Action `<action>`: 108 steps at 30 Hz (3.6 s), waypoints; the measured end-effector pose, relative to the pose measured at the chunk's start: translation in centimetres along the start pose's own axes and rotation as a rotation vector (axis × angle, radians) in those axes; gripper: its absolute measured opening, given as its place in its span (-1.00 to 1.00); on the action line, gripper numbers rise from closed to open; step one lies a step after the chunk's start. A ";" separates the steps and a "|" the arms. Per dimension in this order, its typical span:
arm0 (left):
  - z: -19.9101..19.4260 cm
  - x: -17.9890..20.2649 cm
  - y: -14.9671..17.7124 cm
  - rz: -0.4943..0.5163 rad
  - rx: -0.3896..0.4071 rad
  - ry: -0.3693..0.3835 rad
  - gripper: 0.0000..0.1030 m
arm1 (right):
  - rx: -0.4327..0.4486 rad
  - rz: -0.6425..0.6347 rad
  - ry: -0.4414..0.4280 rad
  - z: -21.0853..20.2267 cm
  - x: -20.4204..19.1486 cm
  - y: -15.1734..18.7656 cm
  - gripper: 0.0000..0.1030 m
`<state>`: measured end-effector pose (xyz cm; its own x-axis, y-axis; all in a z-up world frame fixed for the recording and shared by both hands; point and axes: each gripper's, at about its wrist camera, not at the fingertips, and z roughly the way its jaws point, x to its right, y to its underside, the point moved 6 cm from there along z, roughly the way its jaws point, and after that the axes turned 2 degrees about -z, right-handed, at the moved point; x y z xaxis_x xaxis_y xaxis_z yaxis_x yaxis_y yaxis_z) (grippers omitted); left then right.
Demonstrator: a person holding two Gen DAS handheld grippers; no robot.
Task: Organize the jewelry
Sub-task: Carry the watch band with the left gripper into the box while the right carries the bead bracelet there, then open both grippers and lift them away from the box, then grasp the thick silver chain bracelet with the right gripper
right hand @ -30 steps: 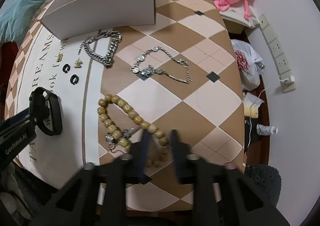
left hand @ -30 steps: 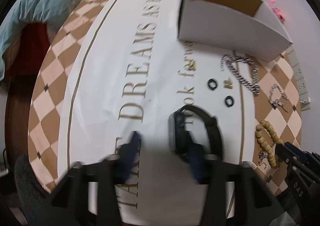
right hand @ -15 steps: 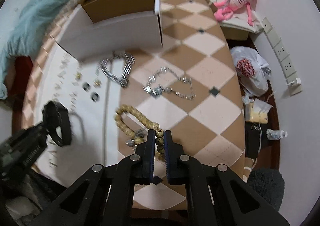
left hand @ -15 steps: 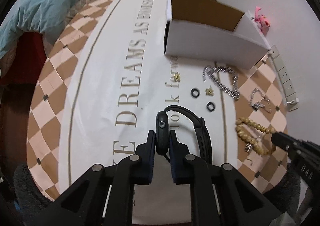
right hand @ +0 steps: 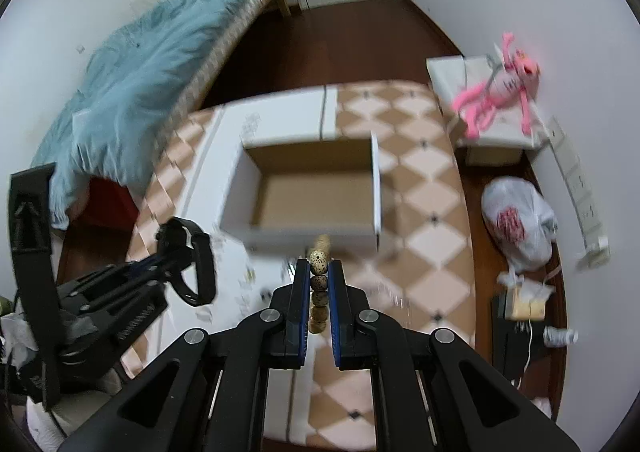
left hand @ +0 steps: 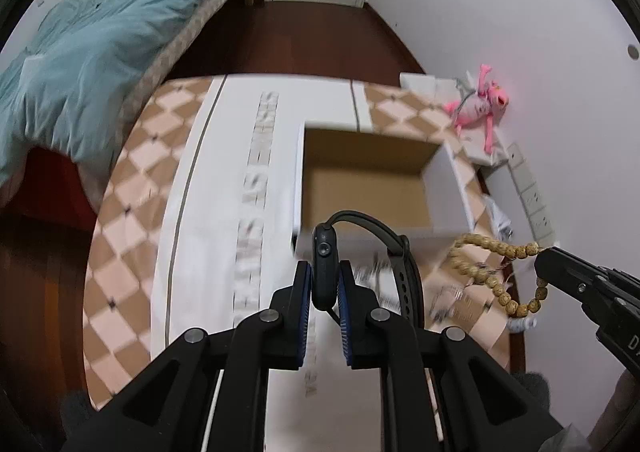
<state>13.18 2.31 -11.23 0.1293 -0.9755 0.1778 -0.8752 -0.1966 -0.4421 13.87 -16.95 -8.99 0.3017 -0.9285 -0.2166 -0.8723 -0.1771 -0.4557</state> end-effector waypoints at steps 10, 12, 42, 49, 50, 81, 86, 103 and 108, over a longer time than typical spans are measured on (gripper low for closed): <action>5.1 0.2 -5.6 0.004 -0.086 0.017 -0.80 | -0.034 0.022 0.022 5.8 0.9 -6.8 -0.83; 6.7 0.3 -6.1 0.017 -0.128 0.021 -0.80 | -0.057 0.043 0.018 7.5 1.5 -7.2 -0.83; 6.6 -1.9 -4.1 0.039 -0.027 -0.213 0.95 | -0.127 -0.042 0.225 11.4 4.6 -2.7 0.83; 4.8 -1.3 -3.2 0.036 0.020 -0.210 0.95 | -0.087 -0.024 0.237 9.8 4.7 -2.5 0.83; 4.5 -1.2 -3.2 0.039 0.028 -0.211 0.95 | -0.078 -0.024 0.240 9.4 4.7 -2.5 0.83; -4.5 0.3 1.8 0.011 0.194 -0.228 0.95 | 0.100 0.018 0.217 -1.6 4.3 2.6 0.83; 0.6 -1.7 5.1 -0.022 0.083 -0.263 0.95 | -0.025 0.121 0.175 4.5 7.3 6.5 0.83; 7.1 -6.0 8.4 -0.072 -0.077 -0.360 0.95 | -0.124 0.013 0.090 16.3 2.3 5.4 0.27; 7.7 -6.3 8.8 -0.063 -0.096 -0.362 0.95 | -0.060 -0.132 0.174 16.8 0.3 5.1 -0.52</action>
<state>8.27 5.94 -23.02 0.3254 -0.9369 -0.1281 -0.8979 -0.2637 -0.3525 15.96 -12.65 -25.92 0.3483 -0.9374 -0.0043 -0.8527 -0.3150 -0.4167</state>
